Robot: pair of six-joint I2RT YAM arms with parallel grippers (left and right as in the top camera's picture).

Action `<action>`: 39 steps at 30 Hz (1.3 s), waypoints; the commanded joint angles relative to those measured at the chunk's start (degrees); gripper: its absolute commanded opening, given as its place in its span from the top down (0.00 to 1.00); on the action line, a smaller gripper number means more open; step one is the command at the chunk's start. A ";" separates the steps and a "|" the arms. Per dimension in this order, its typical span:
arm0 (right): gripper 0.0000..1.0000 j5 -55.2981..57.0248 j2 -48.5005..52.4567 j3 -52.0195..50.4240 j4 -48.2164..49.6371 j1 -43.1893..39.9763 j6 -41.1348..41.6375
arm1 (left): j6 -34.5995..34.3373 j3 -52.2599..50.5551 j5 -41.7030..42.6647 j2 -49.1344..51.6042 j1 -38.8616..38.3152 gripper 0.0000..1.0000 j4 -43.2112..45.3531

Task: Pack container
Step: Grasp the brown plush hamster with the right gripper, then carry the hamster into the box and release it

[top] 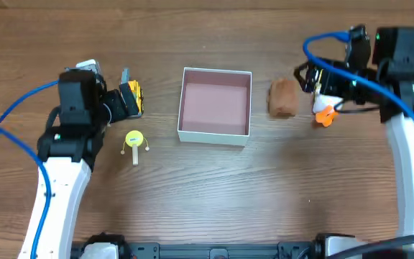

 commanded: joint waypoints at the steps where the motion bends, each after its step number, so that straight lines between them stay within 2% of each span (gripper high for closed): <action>1: 0.00 10.75 8.00 1.40 0.70 1.79 2.23 | 1.33 1.84 -1.22 3.91 0.35 0.00 -0.70; 7: 0.00 15.21 24.87 1.40 4.35 7.54 3.96 | 1.29 1.84 -1.18 10.29 0.35 0.00 -2.95; 13: 0.00 16.00 33.18 1.40 8.59 8.11 7.02 | 1.31 1.84 -1.18 15.10 0.35 0.00 -2.95; 14: 0.07 15.76 34.64 1.40 8.83 8.11 6.99 | 1.29 1.84 -1.16 15.82 0.35 0.00 -2.95; 16: 0.43 16.06 36.11 1.40 8.83 8.11 7.02 | 1.31 1.84 -1.16 17.22 0.35 0.00 -2.95; 18: 0.85 16.09 35.87 1.51 9.16 8.04 7.43 | 1.31 1.84 -1.16 18.27 0.35 0.00 -2.95; 19: 0.96 16.33 35.47 1.92 8.37 8.04 8.15 | 1.29 1.84 -1.16 18.58 0.35 0.00 -2.95; 23: 0.96 16.90 30.36 8.90 -1.79 8.52 10.03 | 1.29 1.84 -1.16 18.84 0.35 0.00 -2.95; 26: 0.96 12.59 23.10 17.05 -10.38 11.74 10.12 | 1.29 1.84 -1.16 18.84 0.35 0.00 -2.95; 28: 0.96 12.26 19.52 18.97 -12.59 14.64 12.13 | 1.29 1.84 -1.16 18.84 0.35 0.00 -2.95; 34: 0.96 11.32 17.42 18.18 -10.36 28.06 18.73 | 1.29 1.84 -1.16 18.84 0.35 0.00 -2.95; 36: 0.96 14.34 18.97 16.00 -6.23 33.38 23.63 | 1.29 1.84 -1.16 18.84 0.35 0.00 -2.95; 37: 0.96 18.08 19.89 12.74 -1.62 36.72 29.16 | 1.29 1.84 -1.16 18.84 0.35 0.00 -2.95; 39: 0.96 22.80 20.98 8.63 3.50 38.99 36.00 | 1.29 1.84 -1.16 18.84 0.35 0.00 -2.95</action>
